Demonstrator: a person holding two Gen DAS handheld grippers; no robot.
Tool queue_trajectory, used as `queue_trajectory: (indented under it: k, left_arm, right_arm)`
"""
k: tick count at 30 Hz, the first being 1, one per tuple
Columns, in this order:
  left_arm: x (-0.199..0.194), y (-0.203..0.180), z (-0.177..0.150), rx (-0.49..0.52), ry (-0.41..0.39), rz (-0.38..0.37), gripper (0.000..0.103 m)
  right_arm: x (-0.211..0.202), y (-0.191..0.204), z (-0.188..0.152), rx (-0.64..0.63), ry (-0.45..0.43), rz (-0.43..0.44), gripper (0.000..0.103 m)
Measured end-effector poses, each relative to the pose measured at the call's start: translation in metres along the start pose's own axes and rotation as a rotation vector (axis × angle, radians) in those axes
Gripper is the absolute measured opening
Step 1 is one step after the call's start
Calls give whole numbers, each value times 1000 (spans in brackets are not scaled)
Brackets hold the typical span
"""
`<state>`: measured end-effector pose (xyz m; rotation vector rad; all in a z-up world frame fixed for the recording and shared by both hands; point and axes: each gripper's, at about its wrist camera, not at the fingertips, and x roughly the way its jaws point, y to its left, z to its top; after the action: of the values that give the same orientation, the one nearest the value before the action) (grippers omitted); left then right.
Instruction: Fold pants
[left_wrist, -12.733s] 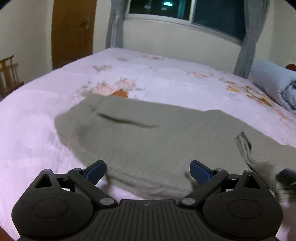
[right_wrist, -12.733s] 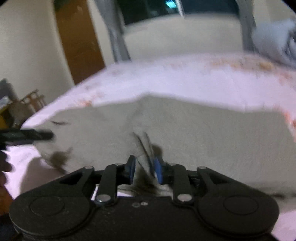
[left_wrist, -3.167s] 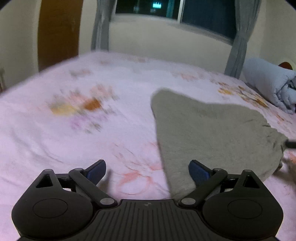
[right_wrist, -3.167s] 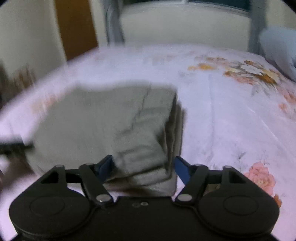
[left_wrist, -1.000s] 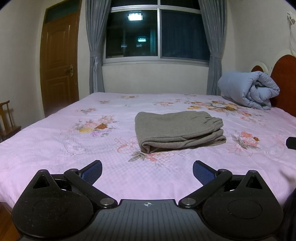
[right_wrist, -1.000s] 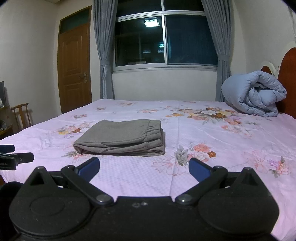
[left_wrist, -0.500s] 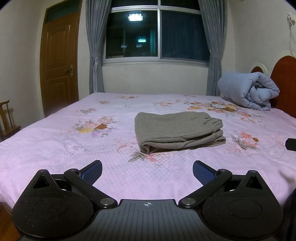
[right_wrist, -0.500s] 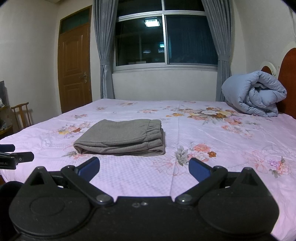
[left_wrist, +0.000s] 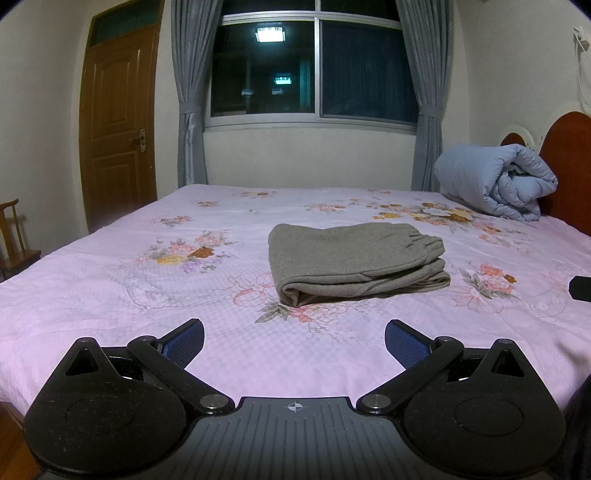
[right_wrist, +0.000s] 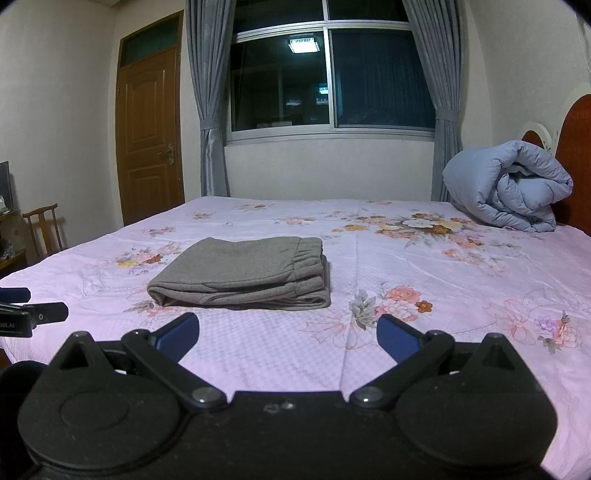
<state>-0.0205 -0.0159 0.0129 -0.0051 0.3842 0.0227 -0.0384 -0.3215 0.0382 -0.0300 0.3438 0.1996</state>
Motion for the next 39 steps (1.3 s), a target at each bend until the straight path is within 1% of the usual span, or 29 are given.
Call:
queue_trajectory:
  k: [34, 39]
  left_arm:
    - [-2, -2, 1, -3, -7, -1, 103]
    - [-5, -1, 0, -16, -41, -23, 103]
  right_arm:
    - [0, 0, 0, 0, 0, 0, 97]
    - [0, 1, 0, 1, 0, -1, 97]
